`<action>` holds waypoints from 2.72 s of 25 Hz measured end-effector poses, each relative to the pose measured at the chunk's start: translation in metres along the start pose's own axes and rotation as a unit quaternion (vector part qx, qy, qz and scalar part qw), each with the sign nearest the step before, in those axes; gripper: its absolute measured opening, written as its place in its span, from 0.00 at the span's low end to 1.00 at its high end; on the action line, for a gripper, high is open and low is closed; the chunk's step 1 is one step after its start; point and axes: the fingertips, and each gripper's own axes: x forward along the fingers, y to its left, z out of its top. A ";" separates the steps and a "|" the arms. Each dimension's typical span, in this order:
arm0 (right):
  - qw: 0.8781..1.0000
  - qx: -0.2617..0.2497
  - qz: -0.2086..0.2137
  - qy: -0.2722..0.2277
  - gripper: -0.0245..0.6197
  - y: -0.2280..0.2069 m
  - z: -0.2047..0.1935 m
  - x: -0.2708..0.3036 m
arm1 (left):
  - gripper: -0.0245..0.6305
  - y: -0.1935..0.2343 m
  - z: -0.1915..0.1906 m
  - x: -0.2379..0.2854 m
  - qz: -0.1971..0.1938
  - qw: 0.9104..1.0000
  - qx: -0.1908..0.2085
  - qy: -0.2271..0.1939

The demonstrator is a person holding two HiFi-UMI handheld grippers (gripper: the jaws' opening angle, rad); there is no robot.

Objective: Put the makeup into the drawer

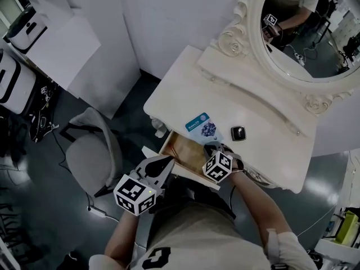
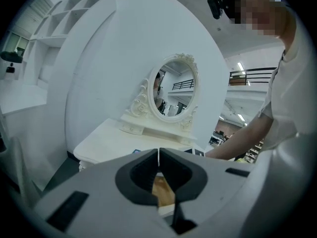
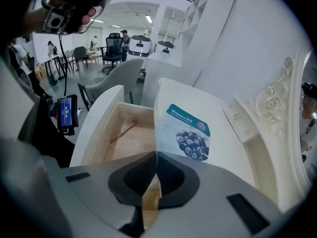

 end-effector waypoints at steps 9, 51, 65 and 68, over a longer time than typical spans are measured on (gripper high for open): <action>0.995 0.097 0.025 -0.020 0.08 0.001 0.003 -0.016 | 0.13 0.014 0.000 -0.010 0.020 1.000 -0.018 -0.012; 0.999 0.046 -0.006 -0.004 0.08 0.047 0.007 -0.004 | 0.13 0.016 -0.029 -0.021 0.026 0.998 -0.033 0.036; 0.991 -0.029 0.127 0.015 0.08 0.114 -0.018 0.009 | 0.13 0.020 -0.036 -0.014 0.039 0.997 -0.041 0.043; 0.991 0.006 0.123 0.047 0.08 0.104 -0.034 0.009 | 0.13 0.021 -0.036 -0.011 0.036 0.998 -0.040 0.045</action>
